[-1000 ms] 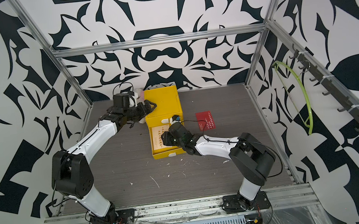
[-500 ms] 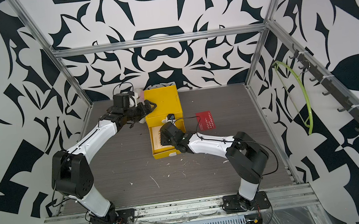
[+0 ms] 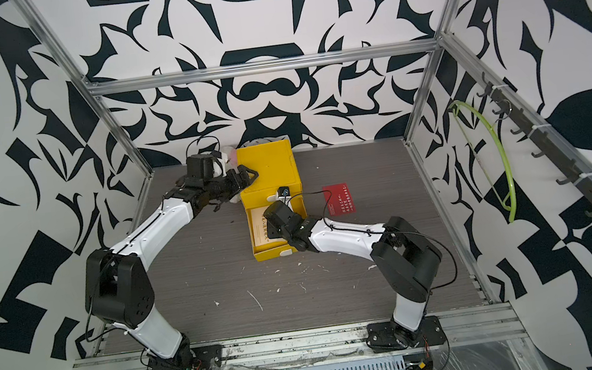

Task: Take the postcards out of the drawer
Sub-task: Pick up the postcard from the drawer.

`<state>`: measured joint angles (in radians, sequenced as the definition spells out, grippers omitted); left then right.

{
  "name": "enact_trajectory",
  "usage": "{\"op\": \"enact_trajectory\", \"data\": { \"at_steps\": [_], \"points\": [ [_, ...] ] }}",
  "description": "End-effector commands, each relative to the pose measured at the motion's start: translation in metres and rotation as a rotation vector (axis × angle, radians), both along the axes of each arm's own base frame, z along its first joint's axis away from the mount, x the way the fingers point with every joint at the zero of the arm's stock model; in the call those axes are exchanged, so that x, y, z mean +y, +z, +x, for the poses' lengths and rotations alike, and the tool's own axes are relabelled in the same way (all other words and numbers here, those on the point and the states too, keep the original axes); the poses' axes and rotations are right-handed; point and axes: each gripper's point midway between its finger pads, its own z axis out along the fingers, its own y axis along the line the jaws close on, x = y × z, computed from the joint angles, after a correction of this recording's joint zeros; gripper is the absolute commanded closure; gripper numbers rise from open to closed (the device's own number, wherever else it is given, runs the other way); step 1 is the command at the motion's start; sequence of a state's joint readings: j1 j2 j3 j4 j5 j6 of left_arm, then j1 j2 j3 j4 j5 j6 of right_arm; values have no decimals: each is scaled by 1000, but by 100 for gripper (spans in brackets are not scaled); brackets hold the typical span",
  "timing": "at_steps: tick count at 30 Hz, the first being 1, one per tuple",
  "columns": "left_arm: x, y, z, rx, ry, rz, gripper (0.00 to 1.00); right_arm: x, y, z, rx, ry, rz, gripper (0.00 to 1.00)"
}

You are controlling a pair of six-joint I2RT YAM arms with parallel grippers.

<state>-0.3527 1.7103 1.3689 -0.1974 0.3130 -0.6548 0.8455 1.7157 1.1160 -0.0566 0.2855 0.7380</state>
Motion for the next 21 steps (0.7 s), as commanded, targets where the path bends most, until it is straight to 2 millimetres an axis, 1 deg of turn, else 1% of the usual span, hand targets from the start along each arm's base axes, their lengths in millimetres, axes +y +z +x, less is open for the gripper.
{"op": "enact_trajectory", "data": {
  "at_steps": [1,5,7,11,14,15,18,21],
  "points": [
    [0,-26,-19,90,-29,33,7,-11,3,-4,8,-31,-7,46],
    [0,-26,-19,91,-30,30,7,-9,-3,-1,16,-29,-20,45],
    [0,-26,-19,89,-29,30,7,-4,-6,2,18,-19,-17,45],
    [0,-26,-19,91,-30,30,7,9,-18,6,58,13,-9,44],
    [1,-26,-20,89,-29,32,7,17,-25,6,79,33,17,44],
    [1,-25,-20,86,-28,34,7,23,-27,3,100,57,36,44],
    [1,-24,-20,83,-27,34,7,36,-26,1,113,104,99,44],
    [1,-25,-20,86,-30,32,7,50,-18,-1,108,163,193,45]
  ]
}}
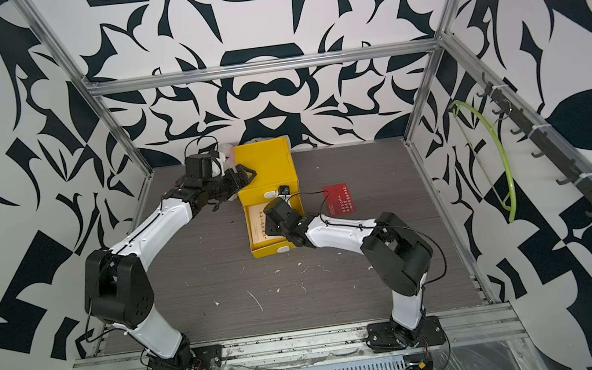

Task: Take the postcards out of the drawer
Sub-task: Pick up the postcard from the drawer.

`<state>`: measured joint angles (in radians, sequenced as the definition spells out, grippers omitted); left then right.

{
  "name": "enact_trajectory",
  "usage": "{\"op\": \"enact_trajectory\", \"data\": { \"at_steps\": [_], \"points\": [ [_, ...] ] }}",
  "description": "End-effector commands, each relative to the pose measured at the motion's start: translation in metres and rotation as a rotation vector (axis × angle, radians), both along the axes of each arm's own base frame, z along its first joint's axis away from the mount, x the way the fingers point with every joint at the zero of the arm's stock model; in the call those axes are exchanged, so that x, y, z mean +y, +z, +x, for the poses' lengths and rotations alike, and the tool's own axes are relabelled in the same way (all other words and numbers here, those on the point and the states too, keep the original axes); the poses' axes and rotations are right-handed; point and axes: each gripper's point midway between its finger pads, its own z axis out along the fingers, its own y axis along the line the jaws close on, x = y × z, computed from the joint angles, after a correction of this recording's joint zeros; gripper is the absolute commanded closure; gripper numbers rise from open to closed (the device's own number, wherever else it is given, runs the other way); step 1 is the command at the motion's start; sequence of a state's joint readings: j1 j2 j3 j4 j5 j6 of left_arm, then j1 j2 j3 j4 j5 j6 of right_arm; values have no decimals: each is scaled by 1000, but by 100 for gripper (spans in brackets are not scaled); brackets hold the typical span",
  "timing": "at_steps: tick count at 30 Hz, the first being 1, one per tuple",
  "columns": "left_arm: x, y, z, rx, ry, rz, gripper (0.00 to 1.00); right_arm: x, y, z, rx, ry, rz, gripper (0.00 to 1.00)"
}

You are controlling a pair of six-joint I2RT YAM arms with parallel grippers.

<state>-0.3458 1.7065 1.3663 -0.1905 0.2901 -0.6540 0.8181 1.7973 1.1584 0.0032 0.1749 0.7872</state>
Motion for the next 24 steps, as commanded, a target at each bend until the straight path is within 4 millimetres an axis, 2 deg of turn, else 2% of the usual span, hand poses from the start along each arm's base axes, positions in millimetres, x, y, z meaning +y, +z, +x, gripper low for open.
{"op": "enact_trajectory", "data": {
  "at_steps": [1,5,9,18,24],
  "points": [
    [-5,-26,-24,99,-54,21,7,33,-2,-13,38,153,136,45],
    [-5,-26,-24,98,-54,21,7,45,14,-16,13,215,278,49],
    [-6,-27,-24,101,-54,22,7,46,22,-16,2,222,292,53],
    [-6,-26,-23,100,-54,19,7,22,27,-15,11,115,245,77],
    [-6,-27,-23,103,-55,19,7,16,44,-15,1,85,259,87]
  ]
}}
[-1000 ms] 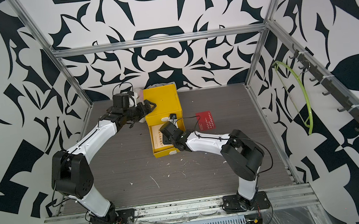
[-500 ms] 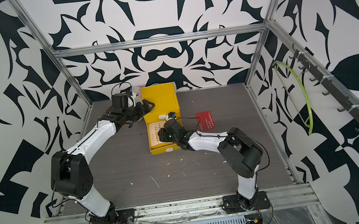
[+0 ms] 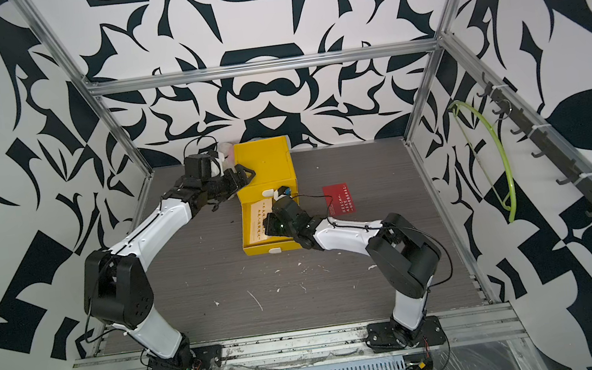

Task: Take the postcards out of the drawer
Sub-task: Pick up the postcard from the drawer.

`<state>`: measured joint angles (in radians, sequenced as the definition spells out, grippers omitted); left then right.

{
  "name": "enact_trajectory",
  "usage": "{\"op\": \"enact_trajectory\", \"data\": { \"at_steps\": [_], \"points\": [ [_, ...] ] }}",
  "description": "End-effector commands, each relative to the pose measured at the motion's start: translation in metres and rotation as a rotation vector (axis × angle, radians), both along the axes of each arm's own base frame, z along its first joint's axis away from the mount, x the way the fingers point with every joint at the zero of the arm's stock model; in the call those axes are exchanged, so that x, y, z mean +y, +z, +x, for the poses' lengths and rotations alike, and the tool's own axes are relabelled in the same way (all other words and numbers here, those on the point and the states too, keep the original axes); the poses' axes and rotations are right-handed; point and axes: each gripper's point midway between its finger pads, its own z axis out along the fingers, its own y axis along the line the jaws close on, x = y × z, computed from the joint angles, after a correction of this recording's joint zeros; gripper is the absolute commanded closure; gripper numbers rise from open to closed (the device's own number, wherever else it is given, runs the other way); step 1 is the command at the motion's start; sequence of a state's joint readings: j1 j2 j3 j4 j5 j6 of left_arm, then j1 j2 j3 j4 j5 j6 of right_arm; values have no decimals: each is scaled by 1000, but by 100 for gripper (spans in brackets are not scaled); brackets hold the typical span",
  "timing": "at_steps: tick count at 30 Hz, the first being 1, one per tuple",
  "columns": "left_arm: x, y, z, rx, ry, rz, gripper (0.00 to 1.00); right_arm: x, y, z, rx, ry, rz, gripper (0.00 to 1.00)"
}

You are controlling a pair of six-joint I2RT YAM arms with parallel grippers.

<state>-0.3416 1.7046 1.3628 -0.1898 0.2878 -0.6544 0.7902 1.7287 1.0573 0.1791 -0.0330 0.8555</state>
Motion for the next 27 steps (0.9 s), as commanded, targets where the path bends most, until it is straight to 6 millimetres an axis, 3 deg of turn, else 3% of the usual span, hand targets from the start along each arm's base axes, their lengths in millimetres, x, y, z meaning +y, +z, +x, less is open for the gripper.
{"op": "enact_trajectory", "data": {
  "at_steps": [1,15,21,27],
  "points": [
    [-9,-27,-24,103,-61,17,7,-1,26,-2,-26,-12,30,88],
    [-8,-17,-23,81,-57,15,6,-33,51,6,96,-164,212,87],
    [-5,4,-24,32,-60,32,4,-38,56,8,143,-175,302,87],
    [12,39,-25,-47,-35,66,0,-37,59,-2,198,-150,379,86]
  ]
}}
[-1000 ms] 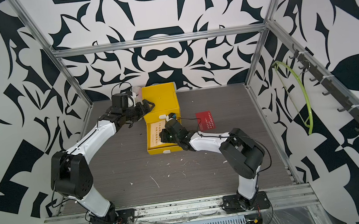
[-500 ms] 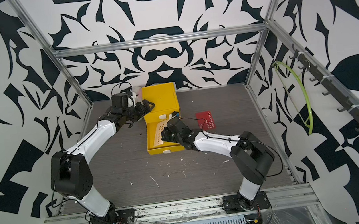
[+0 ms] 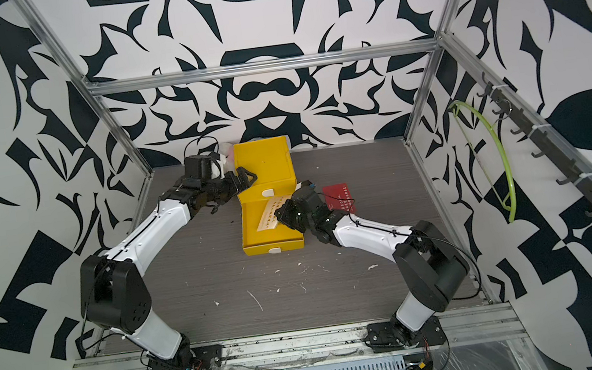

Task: Take the postcards out of the drawer
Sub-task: Pick up the postcard from the drawer.

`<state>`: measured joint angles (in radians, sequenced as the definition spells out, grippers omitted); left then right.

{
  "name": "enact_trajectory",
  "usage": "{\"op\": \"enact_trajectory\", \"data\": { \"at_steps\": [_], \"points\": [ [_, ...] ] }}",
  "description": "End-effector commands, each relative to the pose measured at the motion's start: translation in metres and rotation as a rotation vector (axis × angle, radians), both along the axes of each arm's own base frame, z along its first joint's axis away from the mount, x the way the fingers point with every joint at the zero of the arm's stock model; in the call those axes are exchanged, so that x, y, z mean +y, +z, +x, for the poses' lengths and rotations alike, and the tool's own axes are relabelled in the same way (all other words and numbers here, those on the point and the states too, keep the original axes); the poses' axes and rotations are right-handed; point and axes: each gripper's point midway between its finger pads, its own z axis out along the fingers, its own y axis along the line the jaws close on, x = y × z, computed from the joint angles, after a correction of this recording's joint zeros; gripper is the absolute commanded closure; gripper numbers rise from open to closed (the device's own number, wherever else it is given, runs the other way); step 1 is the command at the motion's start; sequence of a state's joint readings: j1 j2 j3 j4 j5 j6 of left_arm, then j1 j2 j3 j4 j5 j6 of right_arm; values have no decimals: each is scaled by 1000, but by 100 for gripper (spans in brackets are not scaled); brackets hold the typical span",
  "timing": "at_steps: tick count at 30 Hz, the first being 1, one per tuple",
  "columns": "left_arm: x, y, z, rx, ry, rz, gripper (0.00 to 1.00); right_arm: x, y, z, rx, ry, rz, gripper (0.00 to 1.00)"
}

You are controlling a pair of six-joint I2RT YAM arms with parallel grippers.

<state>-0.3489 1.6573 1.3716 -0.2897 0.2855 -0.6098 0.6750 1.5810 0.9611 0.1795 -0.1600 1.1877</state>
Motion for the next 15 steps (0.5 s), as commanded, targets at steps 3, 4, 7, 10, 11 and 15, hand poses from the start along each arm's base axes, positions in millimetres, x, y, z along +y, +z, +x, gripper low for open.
{"op": "enact_trajectory", "data": {
  "at_steps": [3,4,7,10,11,15],
  "points": [
    [23,53,-14,-108,12,32,0,4,39,-13,-37,46,128,86],
    [28,59,-17,-125,21,43,0,4,42,-16,-36,56,133,86],
    [39,76,-32,-175,25,73,0,3,50,-26,-38,85,152,86],
    [42,87,-51,-200,-5,61,4,1,56,-35,-35,109,163,86],
    [40,87,-58,-197,-25,46,5,1,58,-39,-35,120,170,86],
    [16,86,-92,-158,-177,-105,14,1,68,-54,-61,198,169,86]
  ]
}}
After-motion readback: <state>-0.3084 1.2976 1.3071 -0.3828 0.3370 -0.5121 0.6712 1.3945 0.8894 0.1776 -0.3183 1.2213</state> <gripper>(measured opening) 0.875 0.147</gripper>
